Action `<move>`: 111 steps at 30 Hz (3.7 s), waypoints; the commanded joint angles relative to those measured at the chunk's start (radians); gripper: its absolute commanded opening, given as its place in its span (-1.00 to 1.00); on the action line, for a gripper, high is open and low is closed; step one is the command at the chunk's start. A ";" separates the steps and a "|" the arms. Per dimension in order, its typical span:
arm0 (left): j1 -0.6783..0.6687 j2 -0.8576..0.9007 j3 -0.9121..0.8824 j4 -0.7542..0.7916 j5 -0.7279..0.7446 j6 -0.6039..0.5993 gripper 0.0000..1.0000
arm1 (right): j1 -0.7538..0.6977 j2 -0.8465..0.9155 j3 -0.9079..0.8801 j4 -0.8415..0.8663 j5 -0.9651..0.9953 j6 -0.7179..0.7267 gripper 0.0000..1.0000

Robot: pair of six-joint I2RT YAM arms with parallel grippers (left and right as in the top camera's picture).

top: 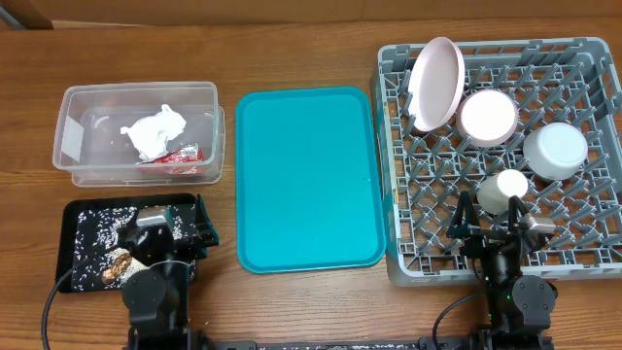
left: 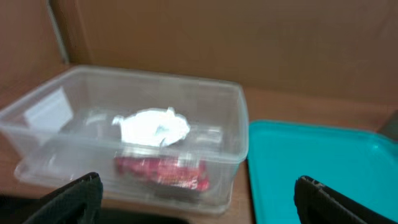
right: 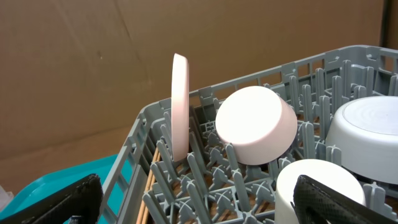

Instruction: Sort waste into correct bins and load items into the dishwasher

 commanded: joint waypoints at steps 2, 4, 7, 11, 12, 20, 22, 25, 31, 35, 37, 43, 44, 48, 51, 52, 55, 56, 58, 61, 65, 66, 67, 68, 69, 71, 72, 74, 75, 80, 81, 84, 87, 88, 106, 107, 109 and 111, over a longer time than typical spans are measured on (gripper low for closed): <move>-0.003 -0.047 -0.076 0.097 0.052 0.019 0.99 | -0.003 -0.010 -0.011 0.006 -0.003 -0.004 1.00; -0.004 -0.066 -0.104 0.148 0.055 0.019 1.00 | -0.003 -0.010 -0.011 0.006 -0.003 -0.004 1.00; -0.012 -0.100 -0.112 0.158 0.047 0.020 0.99 | -0.003 -0.010 -0.011 0.006 -0.003 -0.004 1.00; -0.042 -0.161 -0.113 0.153 0.004 0.020 1.00 | -0.003 -0.010 -0.011 0.006 -0.003 -0.004 1.00; -0.055 -0.179 -0.112 0.149 -0.009 0.020 1.00 | -0.003 -0.010 -0.011 0.006 -0.003 -0.004 1.00; -0.107 -0.188 -0.113 0.061 -0.031 0.023 1.00 | -0.003 -0.010 -0.011 0.006 -0.003 -0.004 1.00; -0.106 -0.188 -0.113 0.005 -0.032 0.024 1.00 | -0.003 -0.010 -0.011 0.006 -0.003 -0.004 1.00; -0.106 -0.188 -0.112 -0.025 -0.028 0.035 1.00 | -0.003 -0.010 -0.011 0.006 -0.003 -0.004 1.00; -0.106 -0.188 -0.112 -0.025 -0.027 0.035 1.00 | -0.003 -0.010 -0.011 0.006 -0.003 -0.004 1.00; -0.106 -0.188 -0.112 -0.025 -0.028 0.035 1.00 | -0.003 -0.010 -0.011 0.006 -0.003 -0.004 1.00; -0.106 -0.188 -0.112 -0.025 -0.027 0.035 1.00 | -0.003 -0.010 -0.011 0.006 -0.003 -0.004 1.00; -0.106 -0.187 -0.112 -0.025 -0.027 0.035 1.00 | -0.003 -0.010 -0.011 0.006 -0.003 -0.004 1.00; -0.106 -0.187 -0.112 -0.025 -0.027 0.035 1.00 | -0.003 -0.010 -0.011 0.006 -0.003 -0.004 1.00; -0.106 -0.187 -0.112 -0.025 -0.027 0.035 1.00 | -0.003 -0.010 -0.011 0.006 -0.003 -0.004 1.00; -0.106 -0.187 -0.112 -0.025 -0.027 0.035 1.00 | -0.003 -0.010 -0.011 0.006 -0.003 -0.004 1.00; -0.106 -0.187 -0.112 -0.025 -0.028 0.035 0.99 | -0.003 -0.010 -0.011 0.006 -0.003 -0.004 1.00; -0.106 -0.187 -0.112 -0.025 -0.027 0.035 1.00 | -0.003 -0.010 -0.011 0.006 -0.003 -0.004 1.00; -0.106 -0.187 -0.112 -0.025 -0.027 0.035 1.00 | -0.003 -0.010 -0.011 0.006 -0.003 -0.004 1.00; -0.106 -0.187 -0.112 -0.025 -0.027 0.035 1.00 | -0.003 -0.010 -0.011 0.006 -0.003 -0.004 1.00; -0.106 -0.187 -0.112 -0.025 -0.027 0.035 1.00 | -0.003 -0.010 -0.011 0.006 -0.003 -0.004 1.00; -0.106 -0.187 -0.112 -0.025 -0.028 0.035 1.00 | -0.003 -0.010 -0.011 0.006 -0.003 -0.004 0.99; -0.106 -0.187 -0.112 -0.025 -0.027 0.035 1.00 | -0.003 -0.010 -0.011 0.006 -0.003 -0.004 1.00; -0.106 -0.187 -0.112 -0.025 -0.028 0.035 1.00 | -0.003 -0.010 -0.011 0.006 -0.003 -0.004 1.00; -0.106 -0.187 -0.112 -0.025 -0.027 0.035 0.99 | -0.003 -0.010 -0.011 0.006 -0.003 -0.004 1.00; -0.106 -0.187 -0.112 -0.025 -0.028 0.035 1.00 | -0.003 -0.010 -0.011 0.006 -0.003 -0.004 1.00; -0.106 -0.187 -0.112 -0.025 -0.027 0.035 1.00 | -0.003 -0.010 -0.011 0.006 -0.003 -0.004 1.00; -0.106 -0.187 -0.112 -0.025 -0.027 0.035 0.99 | -0.003 -0.010 -0.011 0.006 -0.003 -0.004 1.00; -0.106 -0.187 -0.112 -0.025 -0.027 0.035 1.00 | -0.003 -0.010 -0.011 0.006 -0.003 -0.004 1.00; -0.106 -0.187 -0.112 -0.025 -0.027 0.035 1.00 | -0.003 -0.010 -0.011 0.006 -0.003 -0.004 1.00; -0.106 -0.187 -0.112 -0.025 -0.027 0.035 1.00 | -0.003 -0.010 -0.011 0.006 -0.003 -0.004 1.00; -0.106 -0.187 -0.112 -0.025 -0.027 0.035 1.00 | -0.003 -0.010 -0.011 0.006 -0.003 -0.004 1.00; -0.106 -0.187 -0.112 -0.025 -0.028 0.035 1.00 | -0.003 -0.010 -0.011 0.006 -0.003 -0.004 1.00; -0.106 -0.187 -0.112 -0.025 -0.027 0.035 1.00 | -0.003 -0.010 -0.011 0.006 -0.003 -0.004 1.00; -0.106 -0.187 -0.112 -0.025 -0.027 0.035 1.00 | -0.003 -0.010 -0.011 0.006 -0.003 -0.004 1.00; -0.106 -0.187 -0.112 -0.025 -0.027 0.035 1.00 | -0.003 -0.010 -0.011 0.006 -0.003 -0.004 1.00; -0.106 -0.187 -0.112 -0.025 -0.027 0.035 1.00 | -0.003 -0.010 -0.011 0.006 -0.003 -0.004 1.00; -0.106 -0.187 -0.112 -0.025 -0.027 0.035 1.00 | -0.003 -0.010 -0.011 0.006 -0.003 -0.004 1.00; -0.106 -0.187 -0.112 -0.025 -0.027 0.035 0.99 | -0.003 -0.010 -0.011 0.006 -0.003 -0.004 1.00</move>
